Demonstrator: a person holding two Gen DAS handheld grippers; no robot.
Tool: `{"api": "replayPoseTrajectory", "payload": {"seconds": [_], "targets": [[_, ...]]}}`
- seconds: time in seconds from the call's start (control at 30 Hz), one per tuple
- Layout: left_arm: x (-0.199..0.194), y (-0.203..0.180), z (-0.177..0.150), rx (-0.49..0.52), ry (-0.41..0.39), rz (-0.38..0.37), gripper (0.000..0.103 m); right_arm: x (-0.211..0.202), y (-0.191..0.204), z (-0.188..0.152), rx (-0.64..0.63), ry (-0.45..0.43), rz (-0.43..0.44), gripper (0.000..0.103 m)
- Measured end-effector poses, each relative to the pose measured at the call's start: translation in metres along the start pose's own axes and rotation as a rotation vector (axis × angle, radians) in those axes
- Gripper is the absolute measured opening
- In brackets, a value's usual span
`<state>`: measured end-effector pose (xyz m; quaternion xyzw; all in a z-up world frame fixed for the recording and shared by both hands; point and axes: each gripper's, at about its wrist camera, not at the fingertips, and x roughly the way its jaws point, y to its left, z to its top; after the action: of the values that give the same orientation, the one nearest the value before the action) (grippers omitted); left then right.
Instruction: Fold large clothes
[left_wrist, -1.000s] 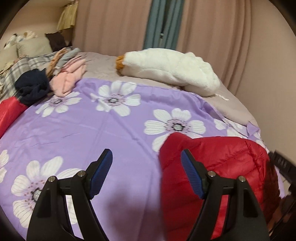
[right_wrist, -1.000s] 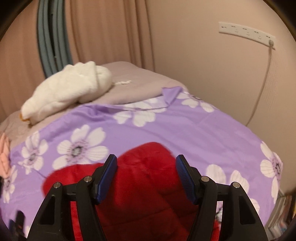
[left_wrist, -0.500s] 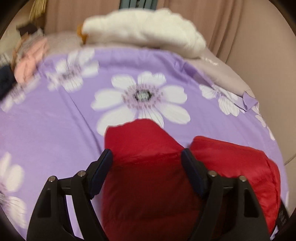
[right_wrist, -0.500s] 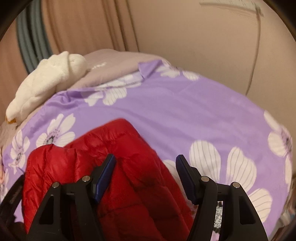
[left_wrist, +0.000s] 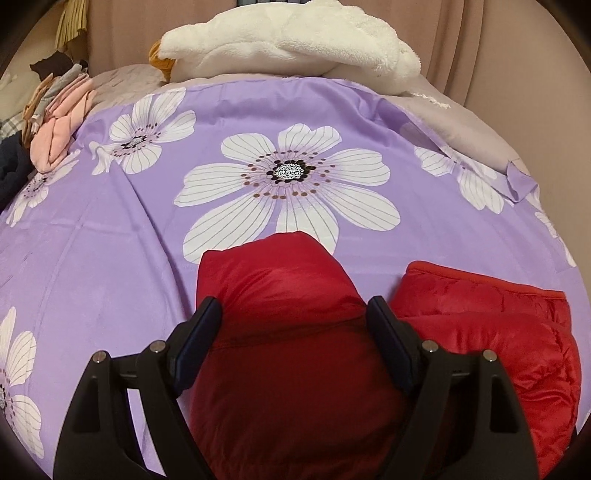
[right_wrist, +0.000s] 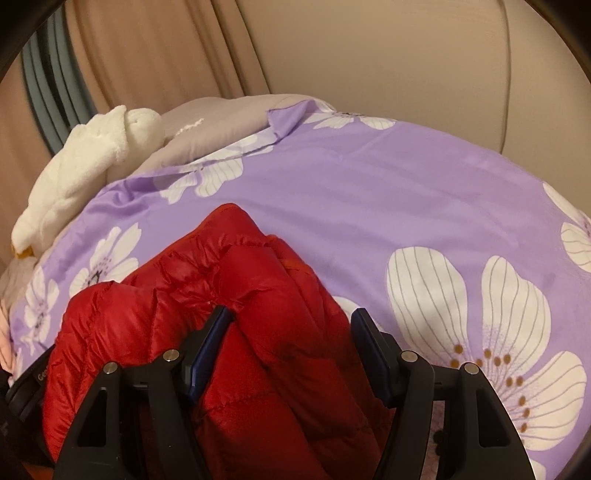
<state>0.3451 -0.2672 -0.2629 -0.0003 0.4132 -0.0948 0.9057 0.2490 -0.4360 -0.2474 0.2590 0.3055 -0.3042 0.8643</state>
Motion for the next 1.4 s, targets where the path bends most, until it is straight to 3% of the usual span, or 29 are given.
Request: {"api": "replayPoseTrajectory", "payload": {"seconds": [0.13,0.8,1.0,1.1,1.13,1.23,1.3,1.4], "targets": [[0.006,-0.001,-0.002,0.006,-0.003,0.020,0.081,0.008,-0.003,-0.003,0.007,0.009,0.021,0.065],[0.016,0.003,-0.007,-0.025,-0.014,0.025,0.082,0.012,0.006,-0.011,-0.036,-0.059,-0.062,0.068],[0.012,-0.003,-0.003,0.014,0.007,0.084,0.084,0.009,0.008,-0.006,-0.034,-0.054,-0.085,0.071],[-0.004,0.010,0.000,0.001,0.036,0.029,0.084,-0.004,0.008,-0.003,-0.035,-0.045,-0.096,0.075],[-0.017,0.017,0.000,0.001,0.045,-0.020,0.080,-0.008,0.007,0.000,-0.034,-0.027,-0.086,0.077],[-0.062,0.041,-0.002,-0.043,-0.001,-0.139,0.079,-0.022,-0.002,0.010,0.022,0.037,0.004,0.077],[-0.087,0.052,-0.005,-0.054,-0.057,-0.147,0.079,-0.034,-0.003,0.017,0.041,0.049,0.053,0.077],[-0.111,0.059,-0.012,-0.045,-0.110,-0.102,0.079,-0.066,0.003,0.021,0.019,-0.014,0.096,0.077]]}}
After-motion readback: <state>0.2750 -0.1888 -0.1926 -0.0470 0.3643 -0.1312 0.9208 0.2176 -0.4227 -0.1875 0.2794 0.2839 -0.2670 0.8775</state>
